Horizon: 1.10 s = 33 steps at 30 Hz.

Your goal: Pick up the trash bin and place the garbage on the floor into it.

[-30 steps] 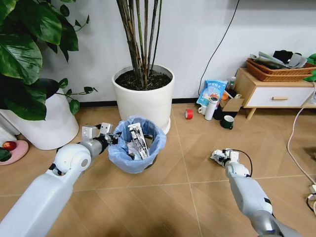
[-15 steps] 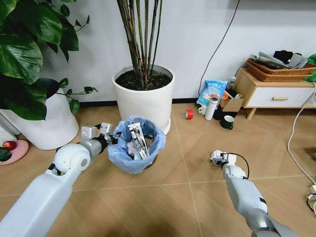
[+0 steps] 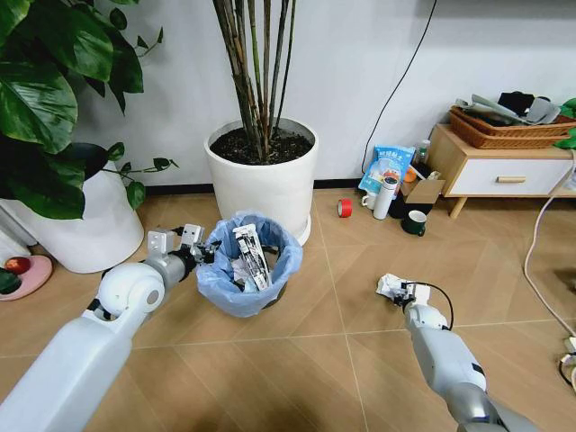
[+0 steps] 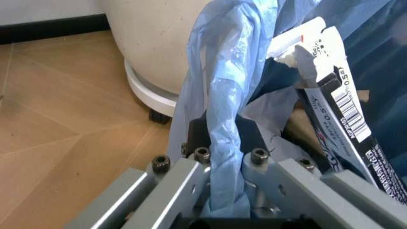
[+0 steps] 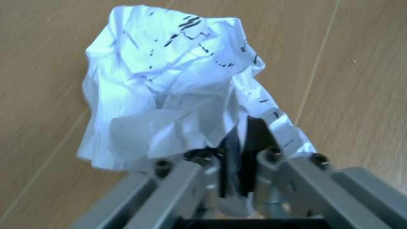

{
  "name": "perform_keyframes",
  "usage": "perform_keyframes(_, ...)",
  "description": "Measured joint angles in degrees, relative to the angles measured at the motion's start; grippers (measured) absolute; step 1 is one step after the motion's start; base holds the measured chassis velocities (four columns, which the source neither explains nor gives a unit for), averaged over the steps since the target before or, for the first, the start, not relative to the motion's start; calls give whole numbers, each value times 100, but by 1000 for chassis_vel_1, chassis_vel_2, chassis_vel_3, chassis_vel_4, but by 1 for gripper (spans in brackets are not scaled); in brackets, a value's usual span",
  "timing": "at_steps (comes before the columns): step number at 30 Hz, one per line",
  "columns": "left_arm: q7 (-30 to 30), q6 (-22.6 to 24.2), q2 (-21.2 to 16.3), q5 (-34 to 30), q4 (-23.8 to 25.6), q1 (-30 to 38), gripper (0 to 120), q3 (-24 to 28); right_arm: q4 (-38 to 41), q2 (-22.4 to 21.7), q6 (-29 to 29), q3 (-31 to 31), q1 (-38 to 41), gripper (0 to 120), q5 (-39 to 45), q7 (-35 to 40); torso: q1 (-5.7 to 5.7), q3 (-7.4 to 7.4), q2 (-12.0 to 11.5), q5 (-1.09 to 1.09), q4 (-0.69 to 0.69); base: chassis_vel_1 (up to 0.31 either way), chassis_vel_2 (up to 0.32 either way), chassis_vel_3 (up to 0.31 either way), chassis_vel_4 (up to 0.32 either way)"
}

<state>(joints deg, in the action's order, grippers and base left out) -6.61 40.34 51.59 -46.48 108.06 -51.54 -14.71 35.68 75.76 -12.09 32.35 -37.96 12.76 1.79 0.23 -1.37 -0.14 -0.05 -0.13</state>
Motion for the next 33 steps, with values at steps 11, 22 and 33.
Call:
perform_keyframes(11,-32,0,37,10,21,-34,0,-6,82,-14,50,-14,-39,0,-25,-7,0,0,0,0,0,0,0,0,0)
perform_keyframes(22,-89,24,17,72,76,-209,0,-103,2486,-337,-495,-385,-484,0,1071,52,0,0,0,-1,1,0,0,0,0)
perform_keyframes(33,-193,46,132,106,87,-246,0,-38,5858,-1145,-1671,-1068,-782,0,2496,43,0,1,0,0,-2,0,0,0,0)
